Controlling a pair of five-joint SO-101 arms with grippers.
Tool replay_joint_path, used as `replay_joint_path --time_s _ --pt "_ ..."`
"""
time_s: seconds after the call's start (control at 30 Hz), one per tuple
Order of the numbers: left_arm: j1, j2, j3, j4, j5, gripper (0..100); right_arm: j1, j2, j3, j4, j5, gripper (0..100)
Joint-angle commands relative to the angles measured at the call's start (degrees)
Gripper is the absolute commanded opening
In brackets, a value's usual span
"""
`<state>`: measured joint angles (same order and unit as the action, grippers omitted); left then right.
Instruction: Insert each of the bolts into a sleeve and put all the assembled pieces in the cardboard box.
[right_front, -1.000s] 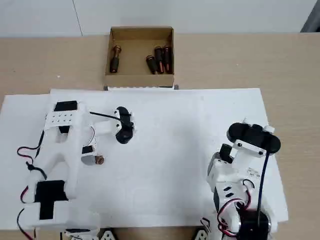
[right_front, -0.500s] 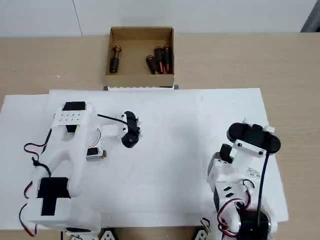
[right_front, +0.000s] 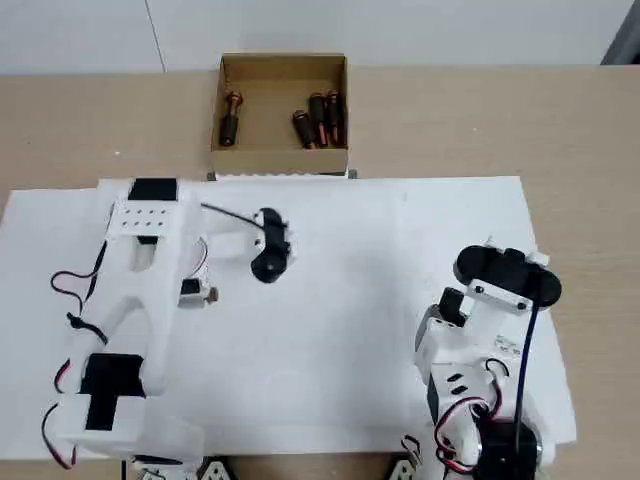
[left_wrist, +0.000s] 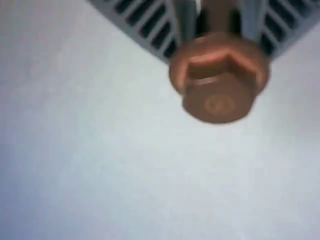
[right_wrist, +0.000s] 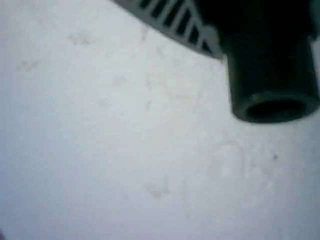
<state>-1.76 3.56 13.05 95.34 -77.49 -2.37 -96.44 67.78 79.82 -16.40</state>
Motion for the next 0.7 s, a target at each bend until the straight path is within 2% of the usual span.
replay_joint_path --time_s 0.0,0.17,0.37,0.6,0.67 --pt "1.5 -0.8 -7.3 4.1 0.3 0 0.4 -0.5 -3.6 -1.5 0.4 0.4" --pt "3.9 -2.5 -13.1 4.7 9.2 0 0.4 -0.5 -8.0 -0.9 1.5 0.3" --pt "10.5 -15.7 -16.8 4.8 22.1 0 0.3 -0.5 -13.5 2.3 7.0 0.3" --pt "18.5 -32.7 -16.9 1.8 48.3 0 0.2 -0.5 -19.3 5.1 10.1 0.3" --pt "19.4 -36.2 -16.9 0.5 50.5 0 0.2 -0.5 -20.4 5.1 10.2 0.3"
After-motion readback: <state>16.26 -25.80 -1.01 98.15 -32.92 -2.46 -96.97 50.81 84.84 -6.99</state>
